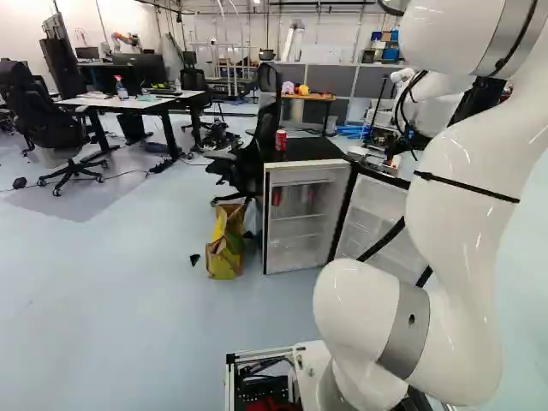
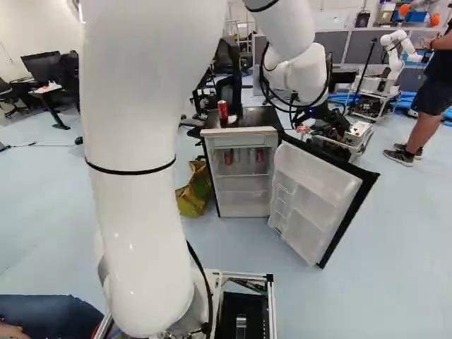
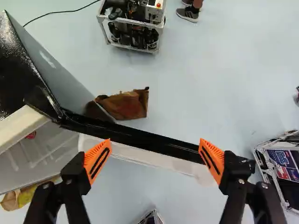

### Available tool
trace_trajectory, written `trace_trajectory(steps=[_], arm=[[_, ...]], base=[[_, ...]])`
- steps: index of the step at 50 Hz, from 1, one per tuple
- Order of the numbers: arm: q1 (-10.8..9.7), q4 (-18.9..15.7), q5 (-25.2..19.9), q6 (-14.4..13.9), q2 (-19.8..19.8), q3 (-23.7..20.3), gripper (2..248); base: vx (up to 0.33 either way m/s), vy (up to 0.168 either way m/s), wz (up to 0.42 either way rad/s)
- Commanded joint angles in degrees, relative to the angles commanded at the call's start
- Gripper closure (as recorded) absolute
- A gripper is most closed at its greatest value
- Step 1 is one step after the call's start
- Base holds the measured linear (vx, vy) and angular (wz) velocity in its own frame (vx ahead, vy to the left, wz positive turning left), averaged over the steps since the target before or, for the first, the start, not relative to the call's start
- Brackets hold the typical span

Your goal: Grab a drink from the fridge

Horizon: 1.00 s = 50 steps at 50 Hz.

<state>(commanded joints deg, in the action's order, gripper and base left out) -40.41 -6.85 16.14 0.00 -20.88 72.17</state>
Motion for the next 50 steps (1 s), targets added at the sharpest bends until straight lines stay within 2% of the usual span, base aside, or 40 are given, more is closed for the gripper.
trace_trajectory(steps=[50], arm=[[-2.66,0.0,7.7,0.0,-13.49,17.63,3]], base=[[0.0,0.0,0.0]])
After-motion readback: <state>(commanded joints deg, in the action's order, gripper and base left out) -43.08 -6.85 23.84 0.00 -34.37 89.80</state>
